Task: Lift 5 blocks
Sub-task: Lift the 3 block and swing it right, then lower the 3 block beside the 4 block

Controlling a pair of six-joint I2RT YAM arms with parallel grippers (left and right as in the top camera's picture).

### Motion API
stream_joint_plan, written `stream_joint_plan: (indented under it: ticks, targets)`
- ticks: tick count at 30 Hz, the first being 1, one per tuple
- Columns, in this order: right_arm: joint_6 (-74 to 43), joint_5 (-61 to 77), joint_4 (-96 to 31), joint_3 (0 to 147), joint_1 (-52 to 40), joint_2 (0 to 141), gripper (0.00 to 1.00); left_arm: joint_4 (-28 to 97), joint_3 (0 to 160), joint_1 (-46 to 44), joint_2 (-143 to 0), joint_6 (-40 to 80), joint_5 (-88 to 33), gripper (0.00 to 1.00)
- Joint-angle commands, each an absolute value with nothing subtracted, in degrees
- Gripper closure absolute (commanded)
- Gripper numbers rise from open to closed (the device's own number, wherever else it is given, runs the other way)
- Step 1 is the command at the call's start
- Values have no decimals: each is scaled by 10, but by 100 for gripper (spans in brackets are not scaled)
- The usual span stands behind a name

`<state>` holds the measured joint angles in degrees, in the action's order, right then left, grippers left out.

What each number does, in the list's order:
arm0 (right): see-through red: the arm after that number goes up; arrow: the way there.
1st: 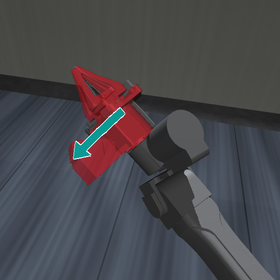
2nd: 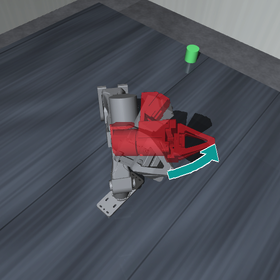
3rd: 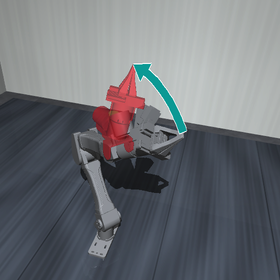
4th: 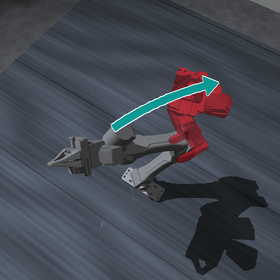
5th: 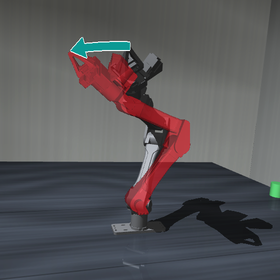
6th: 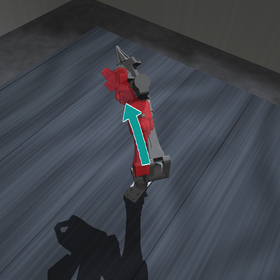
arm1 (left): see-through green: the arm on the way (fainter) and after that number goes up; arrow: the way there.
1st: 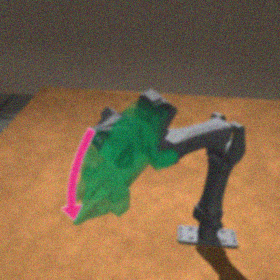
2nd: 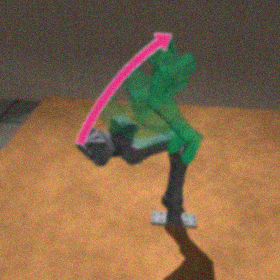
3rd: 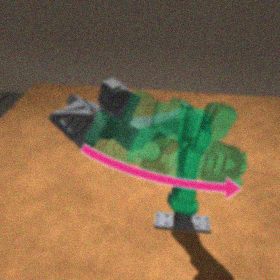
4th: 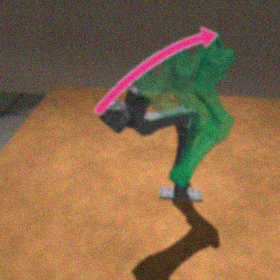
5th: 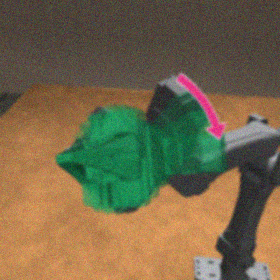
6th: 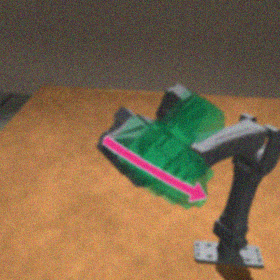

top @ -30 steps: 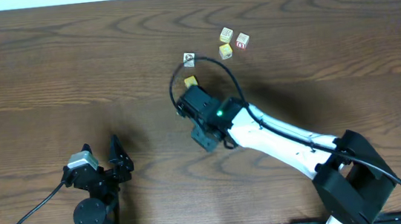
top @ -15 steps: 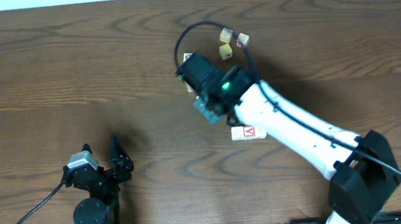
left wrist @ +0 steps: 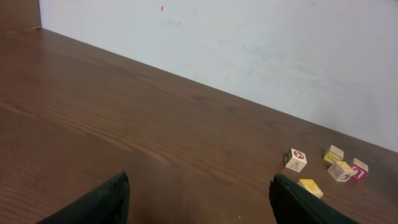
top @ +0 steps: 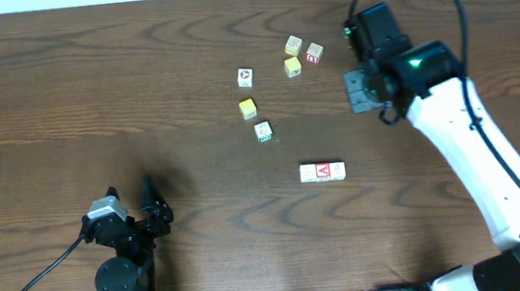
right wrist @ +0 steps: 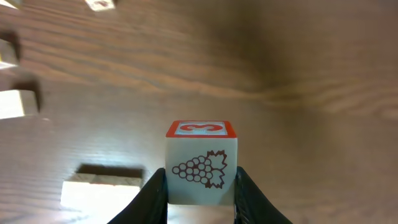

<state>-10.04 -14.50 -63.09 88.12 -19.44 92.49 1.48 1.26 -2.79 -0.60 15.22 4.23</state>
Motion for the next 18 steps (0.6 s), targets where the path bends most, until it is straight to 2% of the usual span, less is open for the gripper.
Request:
stream_joint_plan:
  ticks: [1,11,18]
  targets:
    - [-118,-134,-633,854,-185,927,98,38,3,-27,-6,153,50,27]
    - [-164,-78,-498,646,-185,927,99,38,3,-27,-6,153,50,27]
    - [-184,-50,-434,555,-185,927,99,38,3,-27,-6,153,50,28]
